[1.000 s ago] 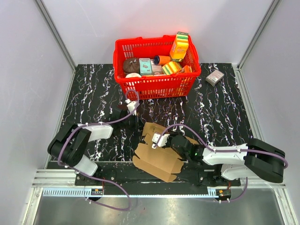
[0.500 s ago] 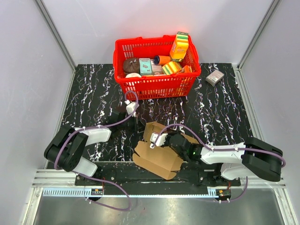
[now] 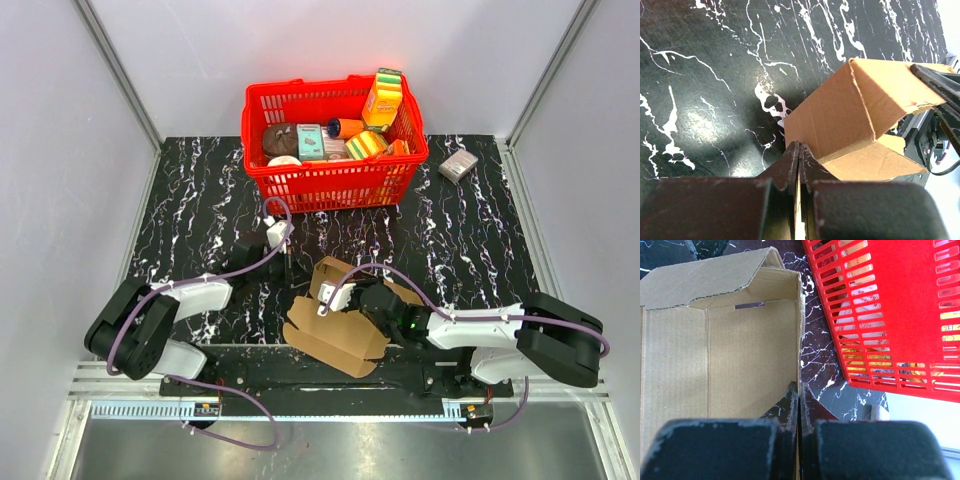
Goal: Fold the paper box
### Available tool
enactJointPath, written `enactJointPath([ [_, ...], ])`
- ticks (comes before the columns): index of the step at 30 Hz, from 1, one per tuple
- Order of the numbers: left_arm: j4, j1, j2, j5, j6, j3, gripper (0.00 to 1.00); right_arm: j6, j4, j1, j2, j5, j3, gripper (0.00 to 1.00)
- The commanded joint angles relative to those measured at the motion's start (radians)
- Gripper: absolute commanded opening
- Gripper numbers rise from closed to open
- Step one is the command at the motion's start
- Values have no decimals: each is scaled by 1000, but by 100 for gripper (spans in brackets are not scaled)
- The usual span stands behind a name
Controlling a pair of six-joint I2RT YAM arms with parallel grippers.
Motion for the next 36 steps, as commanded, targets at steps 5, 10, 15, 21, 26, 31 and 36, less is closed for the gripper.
enactJointPath([
  [5,62,-9,-33,16,-4,-8,0,-64,32,0,23,-14,43,0],
  [10,64,-13,-30,16,-1,-11,0,-113,69,4,53,3,46,0],
  [15,65,-15,-32,7,1,-10,0,-141,111,7,79,29,52,0],
  [21,76,-15,-26,3,-2,0,0,-210,147,7,85,40,58,0],
  [26,76,-15,-15,4,-1,19,0,-256,190,9,93,44,54,0],
  [31,69,-15,6,-1,11,50,0,-297,249,7,123,54,34,0],
  [36,64,-15,17,-5,18,59,0,-337,325,20,149,75,-1,0],
])
